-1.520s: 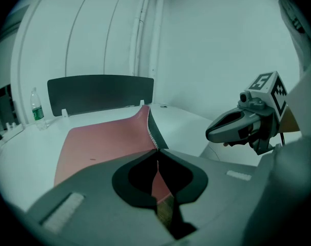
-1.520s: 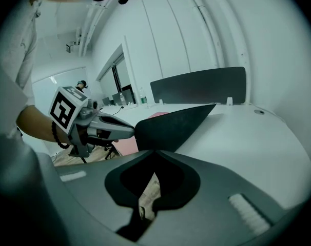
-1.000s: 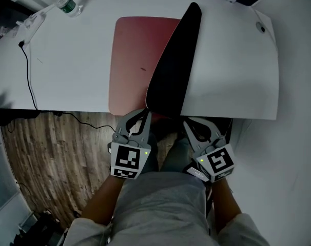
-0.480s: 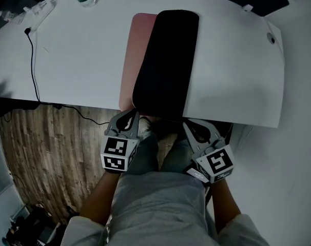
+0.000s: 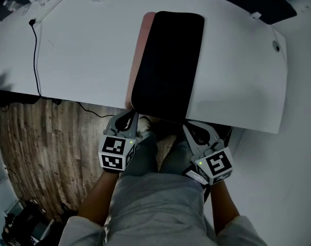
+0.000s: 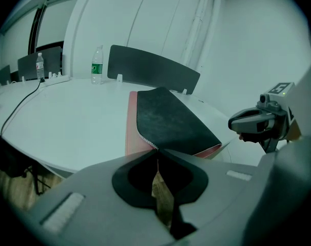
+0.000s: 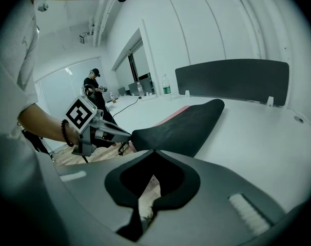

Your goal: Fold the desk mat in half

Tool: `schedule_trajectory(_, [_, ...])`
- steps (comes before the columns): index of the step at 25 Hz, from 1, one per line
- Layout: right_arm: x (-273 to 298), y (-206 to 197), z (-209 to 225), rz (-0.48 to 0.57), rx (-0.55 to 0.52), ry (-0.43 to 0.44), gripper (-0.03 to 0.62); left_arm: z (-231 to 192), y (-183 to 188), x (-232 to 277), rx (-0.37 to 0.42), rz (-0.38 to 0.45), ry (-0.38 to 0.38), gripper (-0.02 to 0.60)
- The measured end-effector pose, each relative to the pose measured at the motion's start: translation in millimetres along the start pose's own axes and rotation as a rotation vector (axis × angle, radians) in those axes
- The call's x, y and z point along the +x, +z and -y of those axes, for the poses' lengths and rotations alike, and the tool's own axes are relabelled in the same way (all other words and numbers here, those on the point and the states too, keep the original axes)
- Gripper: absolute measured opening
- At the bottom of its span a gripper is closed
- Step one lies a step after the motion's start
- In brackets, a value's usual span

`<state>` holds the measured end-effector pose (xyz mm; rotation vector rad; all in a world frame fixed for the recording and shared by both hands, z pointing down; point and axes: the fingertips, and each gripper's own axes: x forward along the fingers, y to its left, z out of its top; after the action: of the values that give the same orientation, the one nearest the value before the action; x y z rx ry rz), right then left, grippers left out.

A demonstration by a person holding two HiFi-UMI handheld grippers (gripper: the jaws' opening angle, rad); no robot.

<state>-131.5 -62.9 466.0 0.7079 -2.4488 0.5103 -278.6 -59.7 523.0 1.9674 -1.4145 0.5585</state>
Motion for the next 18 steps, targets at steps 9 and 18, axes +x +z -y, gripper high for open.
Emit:
schedule_trajectory(9, [13, 1, -8, -0.016, -0.015, 0.025, 0.008, -14, -8, -2, -0.019, -0.004, 0.019, 0.031])
schedule_trajectory(18, [20, 6, -11, -0.025, -0.023, 0.042, 0.007, -18, -15, -4, -0.04, -0.01, 0.025, 0.031])
